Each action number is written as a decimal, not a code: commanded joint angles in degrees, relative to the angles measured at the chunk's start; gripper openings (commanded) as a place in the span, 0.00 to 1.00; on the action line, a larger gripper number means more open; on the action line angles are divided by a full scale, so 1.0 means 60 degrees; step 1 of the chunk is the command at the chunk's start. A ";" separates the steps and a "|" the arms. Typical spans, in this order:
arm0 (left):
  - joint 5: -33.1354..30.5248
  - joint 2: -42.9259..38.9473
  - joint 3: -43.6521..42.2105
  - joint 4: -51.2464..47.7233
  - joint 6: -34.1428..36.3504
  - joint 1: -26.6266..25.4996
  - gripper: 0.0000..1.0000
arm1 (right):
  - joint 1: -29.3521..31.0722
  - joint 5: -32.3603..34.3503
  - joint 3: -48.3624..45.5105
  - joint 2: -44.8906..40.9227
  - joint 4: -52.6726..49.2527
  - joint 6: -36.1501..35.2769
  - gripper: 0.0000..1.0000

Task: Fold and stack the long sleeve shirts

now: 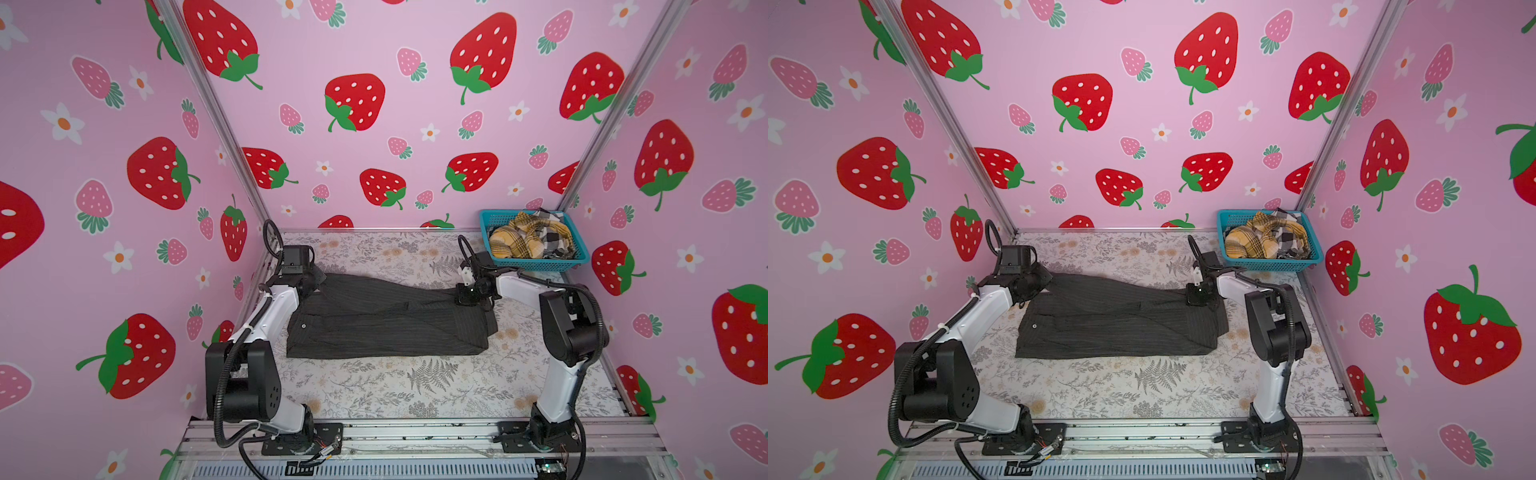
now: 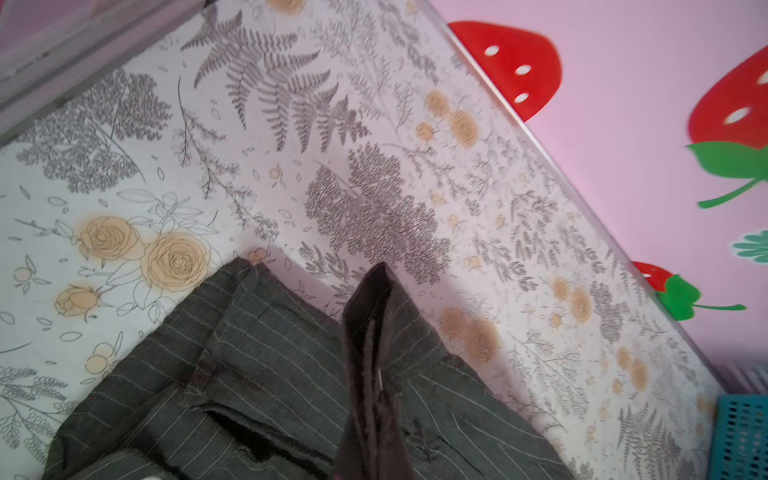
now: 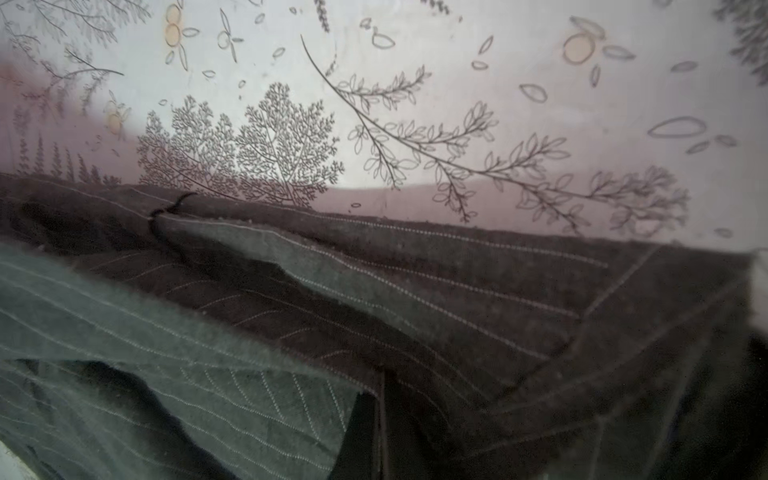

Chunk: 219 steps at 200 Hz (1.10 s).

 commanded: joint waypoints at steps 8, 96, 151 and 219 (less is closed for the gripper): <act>0.0215 -0.0071 0.0083 -0.0315 -0.0393 0.0169 0.00 | 0.0029 0.0028 -0.0048 0.0010 -0.0281 -0.0316 0.00; 0.0277 -0.4150 0.0220 -0.2044 -0.2532 -0.0294 0.00 | 0.0022 0.0157 -0.0644 -0.0870 0.0283 -0.0463 0.03; 0.0305 -0.4114 0.0193 -0.2357 -0.3174 -0.0618 0.00 | 0.0944 0.1307 -0.1135 -0.2524 0.0595 0.0035 0.60; 0.0365 -0.3177 0.1800 -0.1879 -0.3220 -0.0779 0.00 | 0.4273 0.3001 -0.1999 -0.3069 0.1630 0.1661 0.70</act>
